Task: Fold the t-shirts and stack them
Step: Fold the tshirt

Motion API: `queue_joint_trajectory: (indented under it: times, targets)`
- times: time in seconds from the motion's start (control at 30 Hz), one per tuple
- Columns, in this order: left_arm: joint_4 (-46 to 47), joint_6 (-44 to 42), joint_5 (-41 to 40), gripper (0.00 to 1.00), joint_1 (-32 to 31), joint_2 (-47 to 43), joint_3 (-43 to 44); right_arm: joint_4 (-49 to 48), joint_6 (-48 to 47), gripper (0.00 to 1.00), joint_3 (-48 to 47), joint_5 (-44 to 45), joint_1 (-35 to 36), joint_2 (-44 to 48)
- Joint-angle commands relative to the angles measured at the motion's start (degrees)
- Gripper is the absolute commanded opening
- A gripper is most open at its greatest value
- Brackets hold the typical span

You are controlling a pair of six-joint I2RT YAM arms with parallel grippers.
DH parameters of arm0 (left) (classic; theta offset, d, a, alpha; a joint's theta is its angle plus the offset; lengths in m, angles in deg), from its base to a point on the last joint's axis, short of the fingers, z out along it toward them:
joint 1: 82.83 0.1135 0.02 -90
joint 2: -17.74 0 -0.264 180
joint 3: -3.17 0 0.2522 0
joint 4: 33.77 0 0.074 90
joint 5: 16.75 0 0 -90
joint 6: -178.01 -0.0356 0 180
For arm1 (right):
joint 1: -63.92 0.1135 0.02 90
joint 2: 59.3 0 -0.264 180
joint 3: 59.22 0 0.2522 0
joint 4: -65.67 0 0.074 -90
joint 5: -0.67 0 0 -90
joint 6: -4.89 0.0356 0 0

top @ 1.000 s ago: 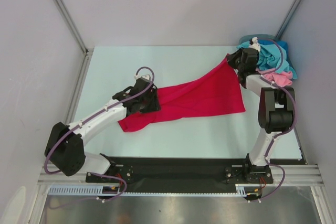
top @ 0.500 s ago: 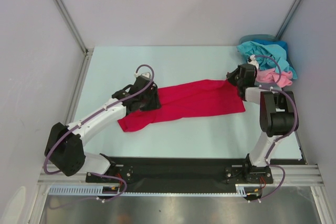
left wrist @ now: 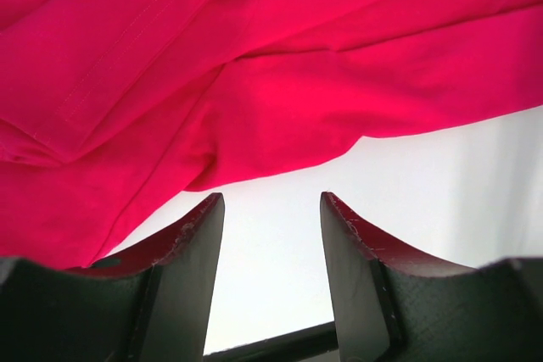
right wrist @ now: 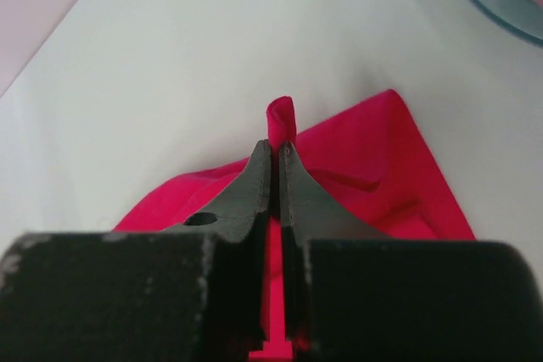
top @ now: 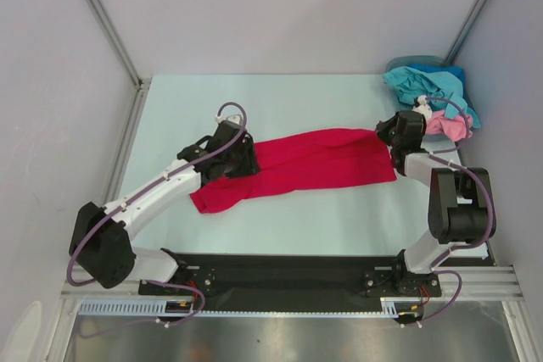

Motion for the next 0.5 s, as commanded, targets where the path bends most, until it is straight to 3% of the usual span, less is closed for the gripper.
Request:
queue_joint_trajectory:
  times: [0.0,0.47]
  targets:
    - [-0.6,-0.9,-0.7,0.54,-0.5,-2.5,3.2,1.2,1.2,0.00,1.3,4.5,-1.2,3.0]
    - [-2.3,-1.2,-1.2,0.55,-0.4,-4.7,3.7,7.2,6.7,0.00,3.5,8.9,-4.0,3.0]
